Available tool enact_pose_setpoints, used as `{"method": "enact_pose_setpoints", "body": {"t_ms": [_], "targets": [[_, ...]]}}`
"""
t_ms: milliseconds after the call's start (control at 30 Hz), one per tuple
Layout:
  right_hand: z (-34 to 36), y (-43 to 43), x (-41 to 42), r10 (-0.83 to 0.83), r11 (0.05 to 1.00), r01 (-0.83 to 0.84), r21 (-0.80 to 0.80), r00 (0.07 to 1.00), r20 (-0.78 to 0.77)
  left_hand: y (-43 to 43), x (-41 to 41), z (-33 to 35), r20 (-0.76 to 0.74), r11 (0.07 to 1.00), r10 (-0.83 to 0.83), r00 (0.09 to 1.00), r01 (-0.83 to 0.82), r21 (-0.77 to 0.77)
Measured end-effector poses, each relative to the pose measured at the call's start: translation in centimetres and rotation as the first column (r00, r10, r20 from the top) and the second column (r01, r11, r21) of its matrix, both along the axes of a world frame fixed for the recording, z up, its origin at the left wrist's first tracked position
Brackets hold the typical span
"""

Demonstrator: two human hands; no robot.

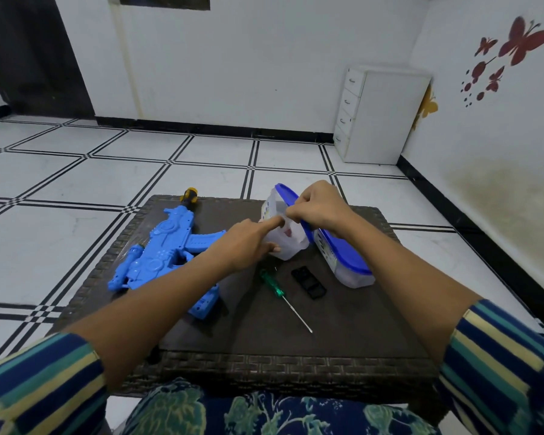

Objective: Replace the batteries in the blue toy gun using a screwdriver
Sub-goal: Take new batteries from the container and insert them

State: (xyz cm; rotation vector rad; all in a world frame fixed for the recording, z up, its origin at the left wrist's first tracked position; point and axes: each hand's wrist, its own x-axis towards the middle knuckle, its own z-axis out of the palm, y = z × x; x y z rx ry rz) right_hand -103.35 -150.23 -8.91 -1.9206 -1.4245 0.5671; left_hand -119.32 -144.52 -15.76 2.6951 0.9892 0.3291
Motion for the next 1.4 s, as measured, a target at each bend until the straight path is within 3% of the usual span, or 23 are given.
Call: {"method": "enact_pose_setpoints", "body": {"t_ms": [100,233,300,400,500,600,667,733,867,967,1033,1167,1267,1400], "targets": [[0.8,0.3,0.3,-0.097,0.991,0.099,0.084,0.995,-0.036,0.3,-1.0,-0.6,0.043,0.997,0.047,0.998,-0.045,-0.062],[1.5,-0.1,2.5,-0.308,0.923,0.345,0.171,0.928,-0.211,0.4,-2.4,-1.5,0.11,0.994,0.061,0.992,-0.051,-0.097],[1.1,-0.9,3.6,-0.393,0.866,0.476,0.155,0.838,-0.379,0.3,-2.6,-1.4,0.128,0.991,0.08,0.989,-0.065,-0.119],[0.2,-2.8,5.0,-0.4,0.816,0.576,0.051,0.626,-0.669,-0.1,-2.6,-1.0,0.193,0.983,0.123,0.973,-0.094,-0.156],[-1.0,-5.4,6.1,-0.421,0.78,0.626,-0.009,0.514,-0.747,-0.8,-2.5,-0.9,0.277,0.975,0.155,0.948,-0.102,-0.195],[-2.5,-7.4,6.6,-0.558,0.716,0.697,-0.042,0.535,-0.634,-1.6,-2.4,-0.9,0.3,0.963,0.211,0.93,-0.145,-0.228],[-3.1,-8.2,6.5,-0.657,0.698,0.716,0.006,0.643,-0.393,-1.9,-2.0,-0.8,0.307,0.946,0.263,0.915,-0.183,-0.267],[-3.4,-8.6,6.3,-0.657,0.738,0.67,0.08,0.74,-0.141,-2.5,-1.5,-0.4,0.29,0.925,0.315,0.904,-0.224,-0.307],[-4.0,-8.6,6.2,-0.67,0.742,0.663,0.095,0.735,0.1,-3.6,-1.1,0.3,0.3,0.856,0.412,0.86,-0.253,-0.451],[-4.0,-8.9,5.6,-0.666,0.742,0.662,0.104,0.711,0.224,-4.7,-1.5,1.5,0.397,0.8,0.529,0.75,-0.285,-0.527],[-3.8,-9.1,5.0,-0.643,0.764,0.616,0.192,0.701,0.308,-5.5,-2.2,2.2,0.451,0.799,0.55,0.703,-0.283,-0.531],[-2.5,-7.5,2.3,-0.45,0.882,0.358,0.305,0.833,0.322,-6.8,-4.3,2.0,0.498,0.847,0.508,0.703,-0.301,-0.438],[-1.8,-5.0,-0.5,-0.295,0.944,0.231,0.234,0.912,0.286,-7.4,-5.3,0.4,0.514,0.87,0.481,0.71,-0.313,-0.382],[-2.0,-1.2,-2.9,-0.136,0.991,0.119,0.066,0.893,0.429,-6.7,-6.1,-0.8,0.504,0.891,0.449,0.738,-0.33,-0.311]]}}
